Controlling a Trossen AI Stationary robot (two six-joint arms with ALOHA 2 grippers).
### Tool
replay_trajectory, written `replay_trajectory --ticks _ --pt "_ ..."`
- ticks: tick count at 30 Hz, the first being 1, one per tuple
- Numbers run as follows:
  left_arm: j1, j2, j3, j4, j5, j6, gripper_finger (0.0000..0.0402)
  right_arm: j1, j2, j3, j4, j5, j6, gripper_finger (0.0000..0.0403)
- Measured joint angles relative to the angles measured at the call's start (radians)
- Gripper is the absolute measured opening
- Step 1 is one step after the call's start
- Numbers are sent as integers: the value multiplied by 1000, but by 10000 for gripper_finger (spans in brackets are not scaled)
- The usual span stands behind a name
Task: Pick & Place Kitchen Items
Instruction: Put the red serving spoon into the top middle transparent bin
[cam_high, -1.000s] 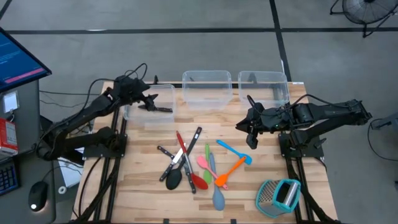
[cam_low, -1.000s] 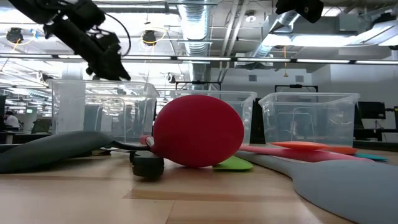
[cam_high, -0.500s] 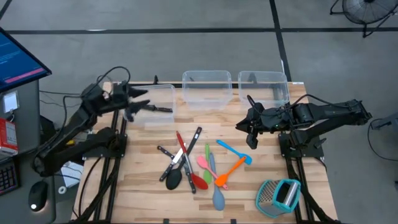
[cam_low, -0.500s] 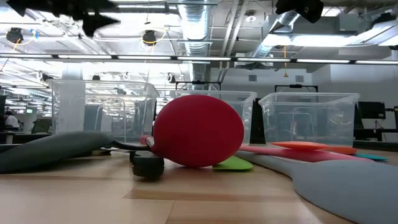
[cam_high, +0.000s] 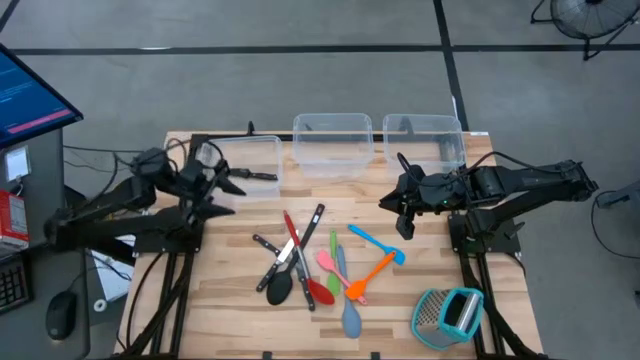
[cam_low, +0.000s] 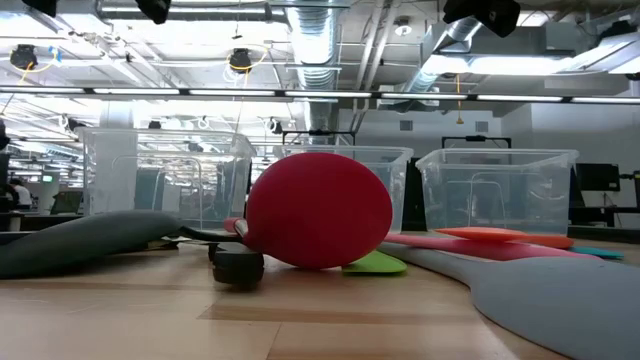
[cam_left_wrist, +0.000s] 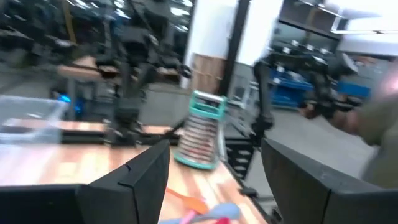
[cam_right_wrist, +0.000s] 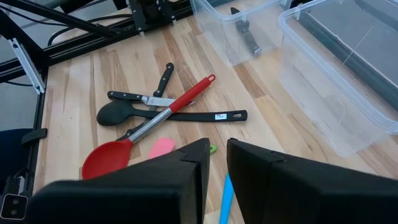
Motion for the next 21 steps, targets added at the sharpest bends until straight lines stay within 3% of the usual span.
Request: replay_trajectory --ticks 6,11,21 --pt "-183 130 0 41 -155 5 232 0 0 0 0 0 0 54" --pt "-272 231 9 124 -266 4 231 0 0 0 0 0 0 54" --pt "-381 393 162 121 -356 40 231 2 0 0 0 -2 1 54"
